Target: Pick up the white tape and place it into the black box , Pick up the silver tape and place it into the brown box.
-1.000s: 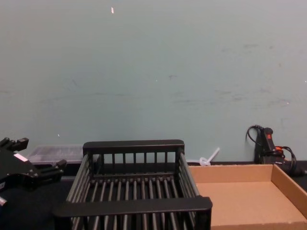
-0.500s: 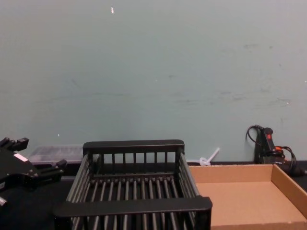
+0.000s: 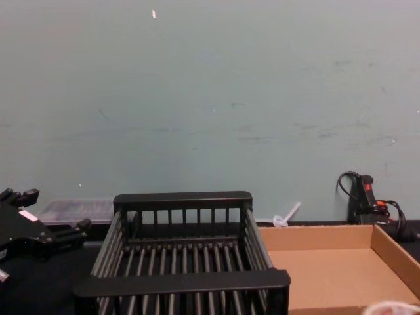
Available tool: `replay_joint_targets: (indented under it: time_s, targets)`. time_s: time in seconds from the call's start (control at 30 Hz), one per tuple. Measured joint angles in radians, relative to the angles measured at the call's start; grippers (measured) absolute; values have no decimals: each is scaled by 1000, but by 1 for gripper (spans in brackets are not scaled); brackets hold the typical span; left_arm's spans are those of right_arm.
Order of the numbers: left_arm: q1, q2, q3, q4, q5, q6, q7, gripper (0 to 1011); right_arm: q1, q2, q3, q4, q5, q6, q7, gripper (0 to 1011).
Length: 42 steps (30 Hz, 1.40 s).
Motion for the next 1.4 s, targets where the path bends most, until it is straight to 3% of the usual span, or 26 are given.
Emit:
replay_joint_targets:
  time_s: [0.53,1.0,1.4]
  targets:
    - [0,0,0,0,0,0,0,1001,144,-64,-61,17,-15,42,-29,88]
    - [0,0,0,0,0,0,0,1001,302,-144,-127,108,-38,83,-38,88]
    - [0,0,0,0,0,0,0,1001,432,-217,-215,200,-100,96,-26,88]
